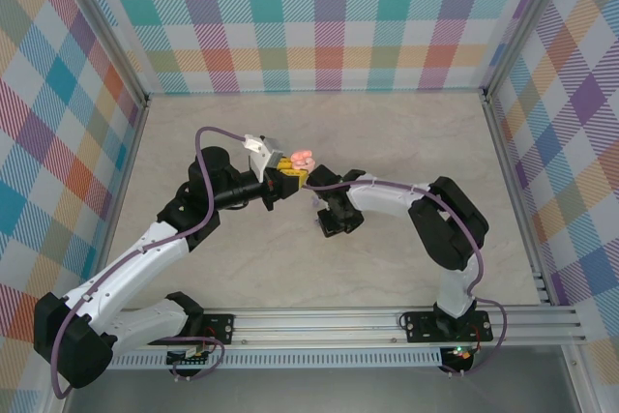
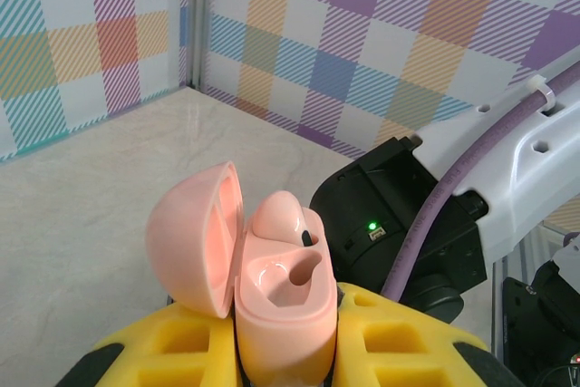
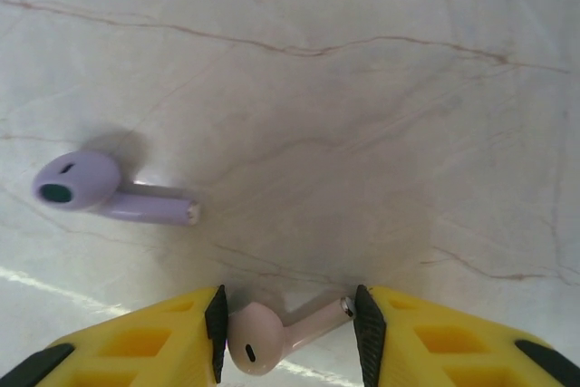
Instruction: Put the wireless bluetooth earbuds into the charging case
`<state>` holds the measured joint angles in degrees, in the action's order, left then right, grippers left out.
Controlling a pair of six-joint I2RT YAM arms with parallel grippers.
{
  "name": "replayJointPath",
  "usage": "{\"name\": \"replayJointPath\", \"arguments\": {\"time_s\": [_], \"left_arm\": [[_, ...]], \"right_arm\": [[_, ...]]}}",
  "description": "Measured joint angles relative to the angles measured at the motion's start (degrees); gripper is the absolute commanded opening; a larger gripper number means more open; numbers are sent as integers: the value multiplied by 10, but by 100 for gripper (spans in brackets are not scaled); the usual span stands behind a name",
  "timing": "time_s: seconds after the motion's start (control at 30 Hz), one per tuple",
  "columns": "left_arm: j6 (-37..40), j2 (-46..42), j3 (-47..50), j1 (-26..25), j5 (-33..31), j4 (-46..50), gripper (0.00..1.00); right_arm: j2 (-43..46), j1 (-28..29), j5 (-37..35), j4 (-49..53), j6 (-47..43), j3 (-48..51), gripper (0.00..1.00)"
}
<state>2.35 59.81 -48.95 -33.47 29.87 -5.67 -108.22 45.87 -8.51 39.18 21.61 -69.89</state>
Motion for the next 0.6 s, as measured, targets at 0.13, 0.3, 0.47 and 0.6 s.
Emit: {"name": "replayJointPath", "arguments": {"time_s": [0.13,0.3,0.47,0.6], "left_arm": [[0,0,0,0,0,0,17],[0,0,0,0,0,0,17],[0,0,0,0,0,0,17],[0,0,0,0,0,0,17]], "right_arm": [[0,-16,-5,1,20,0,45],[0,-41,-6,2,41,0,45],[0,-64,-16,4,59,-1,46],[0,-72,-16,6,62,-1,51]]}}
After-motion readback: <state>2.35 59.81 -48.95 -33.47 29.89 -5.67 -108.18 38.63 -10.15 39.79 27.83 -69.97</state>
